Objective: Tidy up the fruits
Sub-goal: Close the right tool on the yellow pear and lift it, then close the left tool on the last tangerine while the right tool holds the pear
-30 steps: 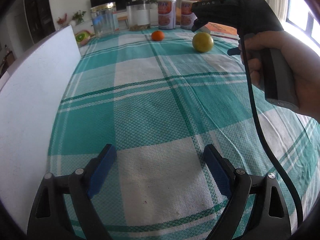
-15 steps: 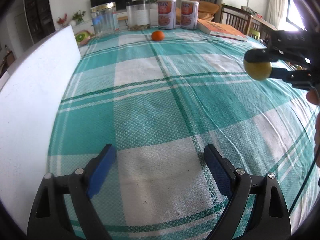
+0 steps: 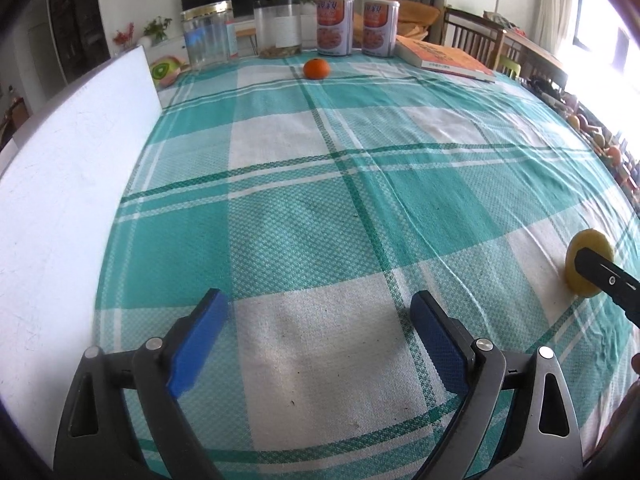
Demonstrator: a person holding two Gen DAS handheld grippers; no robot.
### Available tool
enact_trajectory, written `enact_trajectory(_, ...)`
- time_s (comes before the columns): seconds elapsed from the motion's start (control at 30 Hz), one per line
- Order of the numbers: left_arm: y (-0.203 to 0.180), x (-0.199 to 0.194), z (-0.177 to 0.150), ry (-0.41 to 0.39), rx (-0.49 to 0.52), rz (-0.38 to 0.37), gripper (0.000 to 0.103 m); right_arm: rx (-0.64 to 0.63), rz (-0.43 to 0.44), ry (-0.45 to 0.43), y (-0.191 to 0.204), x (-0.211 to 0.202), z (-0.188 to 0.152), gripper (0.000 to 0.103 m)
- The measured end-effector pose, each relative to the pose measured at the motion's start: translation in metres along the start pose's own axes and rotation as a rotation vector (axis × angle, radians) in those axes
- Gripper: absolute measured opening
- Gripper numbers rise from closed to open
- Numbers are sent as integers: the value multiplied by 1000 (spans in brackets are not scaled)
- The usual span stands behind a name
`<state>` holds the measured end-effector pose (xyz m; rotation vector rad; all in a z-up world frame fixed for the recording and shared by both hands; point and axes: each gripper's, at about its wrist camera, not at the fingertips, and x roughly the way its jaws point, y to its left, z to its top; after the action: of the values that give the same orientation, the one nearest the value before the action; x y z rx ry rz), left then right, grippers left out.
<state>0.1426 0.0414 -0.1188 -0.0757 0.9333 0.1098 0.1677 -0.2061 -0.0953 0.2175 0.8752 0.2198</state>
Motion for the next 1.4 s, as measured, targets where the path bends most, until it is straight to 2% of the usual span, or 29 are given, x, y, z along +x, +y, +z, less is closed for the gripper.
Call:
enact_trajectory(0.1, -1, -12, 0, -1, -24, -3, 94, 5, 9, 1, -1, 0, -1, 51)
enact_trajectory(0.23, -5, -37, 13, -28, -82, -79, 94, 20, 16, -6, -4, -2, -1, 51)
enact_trajectory(0.37, -8, -67, 37, -49, -173, -193, 94, 19, 21, -11, -2, -4, -2, 51)
enact_trajectory(0.53, -14, -90, 69, -36, -296, -385, 94, 4, 26, -12, 1, -4, -3, 51)
enact_trajectory(0.6, -18, -89, 81, -43, -303, -418, 94, 5, 29, -6, 1, -3, -3, 51)
enact_trajectory(0.67, -22, -79, 93, -47, -289, -414, 94, 9, 31, 1, 1, -2, -3, 51)
enact_trajectory(0.73, -20, -59, 104, -59, -268, -380, 94, 11, 33, 5, 1, -1, -3, 51)
enact_trajectory(0.87, -17, -3, 121, -48, -165, -243, 94, 7, 37, 10, 1, 0, -3, 51)
enact_trajectory(0.97, -15, 34, 130, -48, -67, -169, 94, 5, 44, 13, 2, 1, -3, 51)
enact_trajectory(1.03, -9, 52, 137, -47, -46, -170, 92, 5, 46, 15, 2, 1, -3, 51)
enact_trajectory(1.23, 5, 84, 168, -118, -70, -223, 92, 26, 59, 19, 0, 3, -2, 52)
enact_trajectory(1.33, -1, 101, 190, -122, -15, -160, 92, 28, 65, 26, 0, 5, -1, 52)
enact_trajectory(1.4, 5, 115, 203, -121, -41, -120, 92, 32, 79, 39, 0, 7, -2, 51)
